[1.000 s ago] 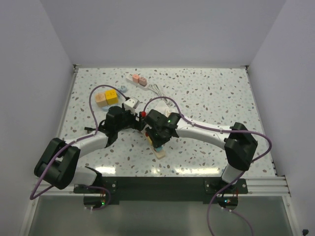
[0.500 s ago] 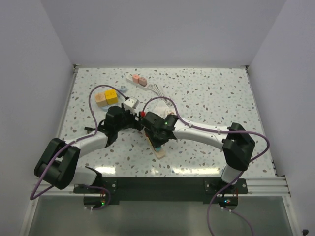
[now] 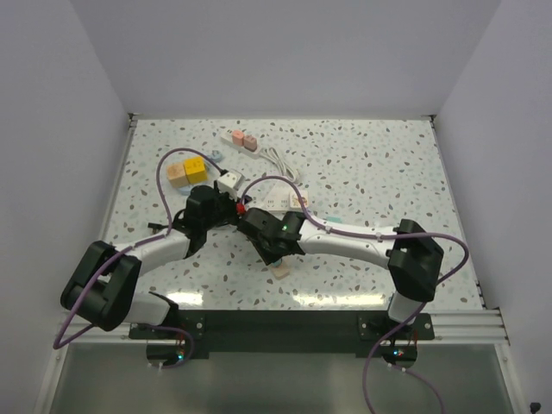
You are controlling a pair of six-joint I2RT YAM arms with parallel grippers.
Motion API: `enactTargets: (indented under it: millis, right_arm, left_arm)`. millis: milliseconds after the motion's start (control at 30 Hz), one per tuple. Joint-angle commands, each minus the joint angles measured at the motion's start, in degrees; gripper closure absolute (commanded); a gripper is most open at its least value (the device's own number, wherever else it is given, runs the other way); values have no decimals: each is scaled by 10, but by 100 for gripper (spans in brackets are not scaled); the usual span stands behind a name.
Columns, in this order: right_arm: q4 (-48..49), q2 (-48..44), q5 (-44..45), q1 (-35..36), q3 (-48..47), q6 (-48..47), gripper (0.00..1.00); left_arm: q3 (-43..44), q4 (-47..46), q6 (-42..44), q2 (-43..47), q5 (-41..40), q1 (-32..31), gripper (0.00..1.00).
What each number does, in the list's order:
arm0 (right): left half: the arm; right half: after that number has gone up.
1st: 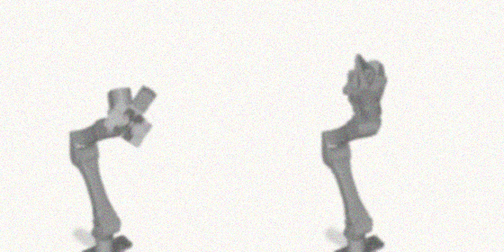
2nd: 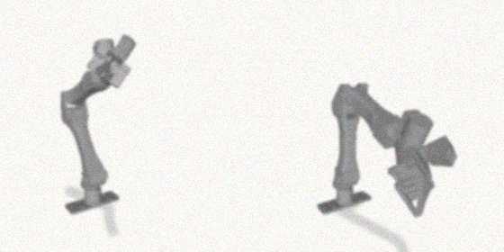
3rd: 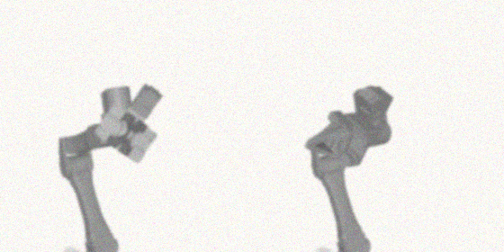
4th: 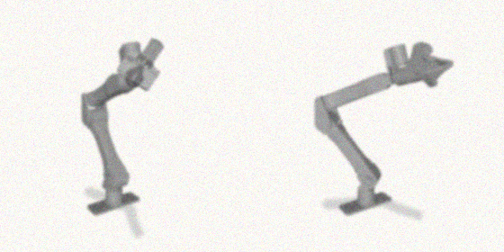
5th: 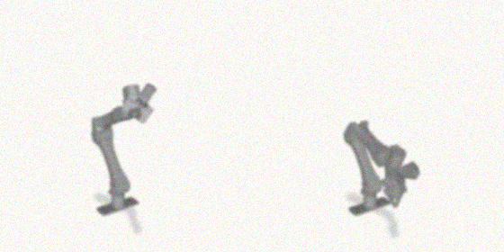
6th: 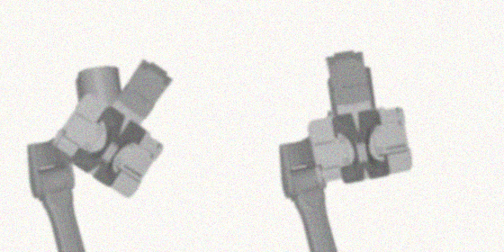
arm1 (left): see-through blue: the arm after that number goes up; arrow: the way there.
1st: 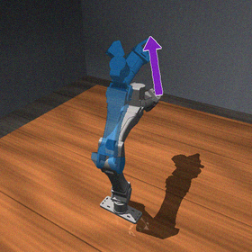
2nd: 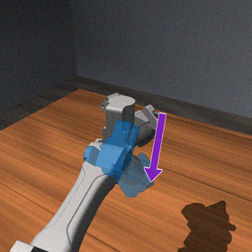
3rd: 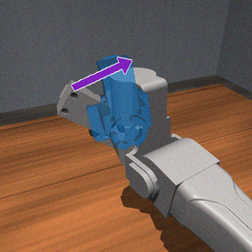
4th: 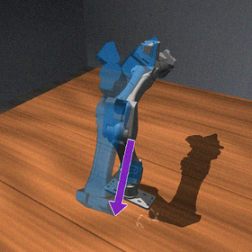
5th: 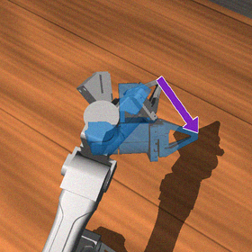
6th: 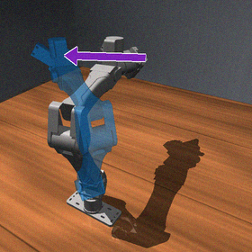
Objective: Insert the plug
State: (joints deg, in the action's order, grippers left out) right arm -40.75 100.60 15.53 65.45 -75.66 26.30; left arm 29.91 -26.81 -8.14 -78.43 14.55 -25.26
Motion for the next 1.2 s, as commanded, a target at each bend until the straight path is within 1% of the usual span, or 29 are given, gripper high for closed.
enactTargets:
  millis: [0, 333, 600, 1167]
  right_arm:
    - [15, 38, -13, 6, 38, 1, 100]
    - [38, -6, -8, 10, 116, 43, 100]
    - [42, -29, 4, 24, 147, 63, 100]
    - [64, -32, -1, 38, 210, 79, 100]
  left_arm:
    - [18, -2, 14, -4, 15, -8, 18]
    - [18, -1, 15, -6, 15, -8, 18]
    - [22, 1, 15, -8, 15, -8, 18]
    - [21, 3, 15, -6, 16, -8, 19]
